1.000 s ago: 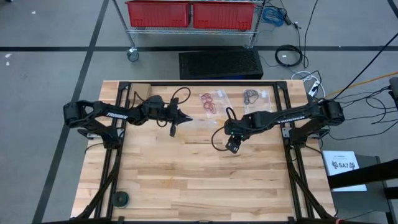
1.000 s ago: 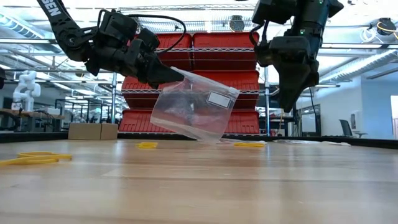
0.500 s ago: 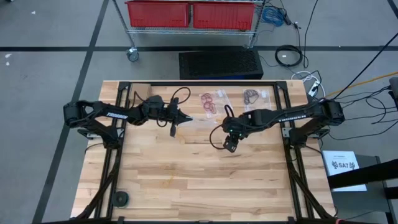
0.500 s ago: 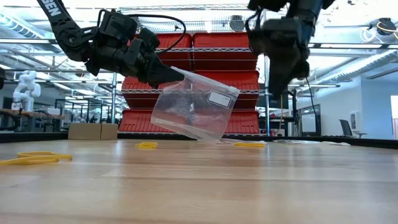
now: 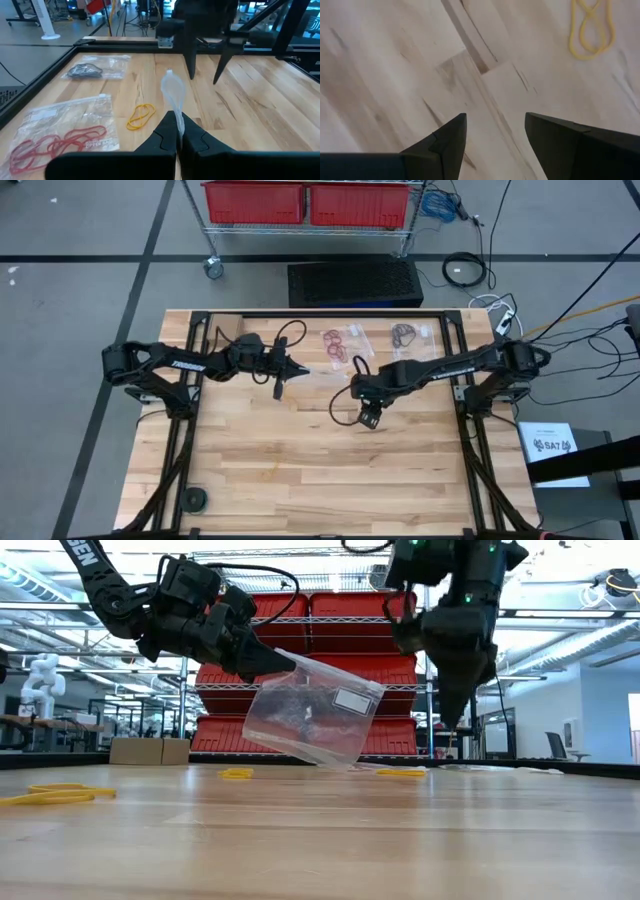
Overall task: Sort rubber bands
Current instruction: Put the top right yellow rubber band into the top left transparent zip lock bag
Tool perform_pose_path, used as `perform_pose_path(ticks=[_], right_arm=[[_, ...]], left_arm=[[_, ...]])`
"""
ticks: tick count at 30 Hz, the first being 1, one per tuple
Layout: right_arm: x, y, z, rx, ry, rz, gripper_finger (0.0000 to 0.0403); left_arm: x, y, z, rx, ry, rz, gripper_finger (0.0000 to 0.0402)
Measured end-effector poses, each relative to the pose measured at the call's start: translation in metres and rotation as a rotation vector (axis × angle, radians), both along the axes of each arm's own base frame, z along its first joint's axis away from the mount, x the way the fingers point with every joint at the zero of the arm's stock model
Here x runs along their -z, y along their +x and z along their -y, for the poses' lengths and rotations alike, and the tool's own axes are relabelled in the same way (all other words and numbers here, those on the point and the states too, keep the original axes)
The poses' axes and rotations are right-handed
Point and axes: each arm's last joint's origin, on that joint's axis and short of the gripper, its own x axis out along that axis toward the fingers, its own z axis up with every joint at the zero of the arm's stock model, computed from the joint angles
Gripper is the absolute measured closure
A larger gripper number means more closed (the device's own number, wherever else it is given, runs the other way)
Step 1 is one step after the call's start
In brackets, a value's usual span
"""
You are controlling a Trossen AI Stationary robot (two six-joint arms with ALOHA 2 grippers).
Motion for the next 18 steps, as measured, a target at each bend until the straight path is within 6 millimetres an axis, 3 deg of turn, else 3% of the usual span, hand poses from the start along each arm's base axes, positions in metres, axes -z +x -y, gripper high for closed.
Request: perform_pose_path(ticks=[8, 18], right_arm=[[0.024, 0.008, 0.0, -0.021, -0.004, -0.087, 0.0201], [0.025, 0.008, 0.0, -0.026, -0.005, -0.092, 0.0169]], left_arm=[[0.0, 0.0, 0.0, 0.0, -0.001, -0.005, 0.0402], [0.001, 0.0, 0.0, 0.0, -0.002, -0.009, 0.0402]])
